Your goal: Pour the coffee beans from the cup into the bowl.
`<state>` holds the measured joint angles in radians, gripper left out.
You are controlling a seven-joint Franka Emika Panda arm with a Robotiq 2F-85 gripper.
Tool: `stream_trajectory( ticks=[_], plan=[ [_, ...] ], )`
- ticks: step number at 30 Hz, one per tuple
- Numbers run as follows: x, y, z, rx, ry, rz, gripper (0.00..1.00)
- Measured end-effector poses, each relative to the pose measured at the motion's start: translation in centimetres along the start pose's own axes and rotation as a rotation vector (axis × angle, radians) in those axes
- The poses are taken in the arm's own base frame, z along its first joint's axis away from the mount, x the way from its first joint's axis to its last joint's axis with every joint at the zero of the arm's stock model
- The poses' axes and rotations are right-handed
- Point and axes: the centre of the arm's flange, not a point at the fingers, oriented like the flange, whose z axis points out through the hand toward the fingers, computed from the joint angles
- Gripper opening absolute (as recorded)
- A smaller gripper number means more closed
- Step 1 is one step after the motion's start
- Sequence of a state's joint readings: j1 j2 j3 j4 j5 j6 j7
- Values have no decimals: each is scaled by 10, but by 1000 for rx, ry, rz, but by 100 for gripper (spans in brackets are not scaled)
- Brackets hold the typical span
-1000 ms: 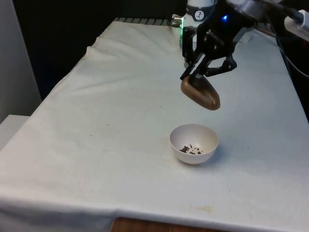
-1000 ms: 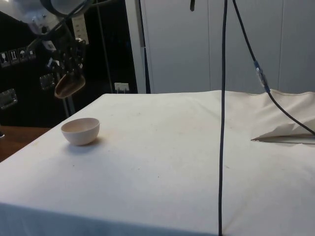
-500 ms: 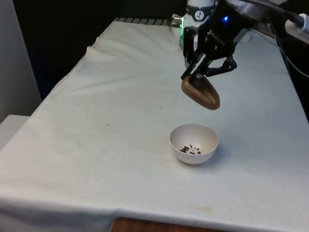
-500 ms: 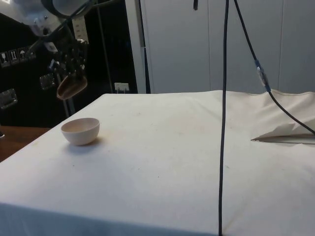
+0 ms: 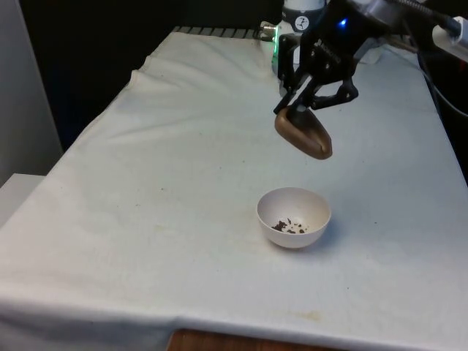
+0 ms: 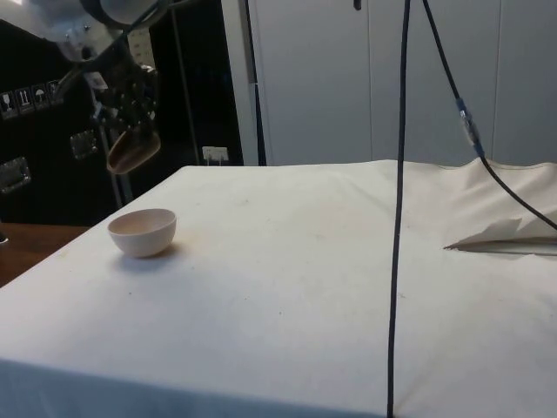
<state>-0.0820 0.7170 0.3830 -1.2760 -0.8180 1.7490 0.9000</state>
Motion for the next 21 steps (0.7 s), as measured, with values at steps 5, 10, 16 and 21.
stream_trajectory(
  ticks=[5, 10, 16, 21],
  plan=[
    [-3, 1, -1, 6, -7, 1, 0],
    [-6, 2, -2, 13, -20, 2, 0],
    [-10, 3, -3, 20, -32, 6, 0],
    [-14, 3, -1, 19, -45, 2, 0]
  ],
)
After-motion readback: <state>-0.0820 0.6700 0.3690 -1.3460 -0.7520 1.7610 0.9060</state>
